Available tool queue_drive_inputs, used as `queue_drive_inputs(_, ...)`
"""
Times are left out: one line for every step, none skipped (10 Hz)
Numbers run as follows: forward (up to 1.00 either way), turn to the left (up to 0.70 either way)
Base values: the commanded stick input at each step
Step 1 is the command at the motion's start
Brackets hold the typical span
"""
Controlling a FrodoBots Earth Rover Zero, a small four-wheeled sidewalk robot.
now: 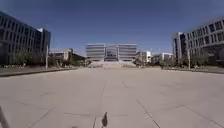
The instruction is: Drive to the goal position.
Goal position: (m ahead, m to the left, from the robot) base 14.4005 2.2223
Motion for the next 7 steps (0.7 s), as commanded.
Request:
queue_drive_inputs(0.7,0.0)
queue_drive_inputs(0.7,0.0)
queue_drive_inputs(0.7,0.0)
queue_drive_inputs(0.7,0.0)
queue_drive_inputs(0.7,0.0)
queue_drive_inputs(0.7,0.0)
queue_drive_inputs(0.7,0.0)
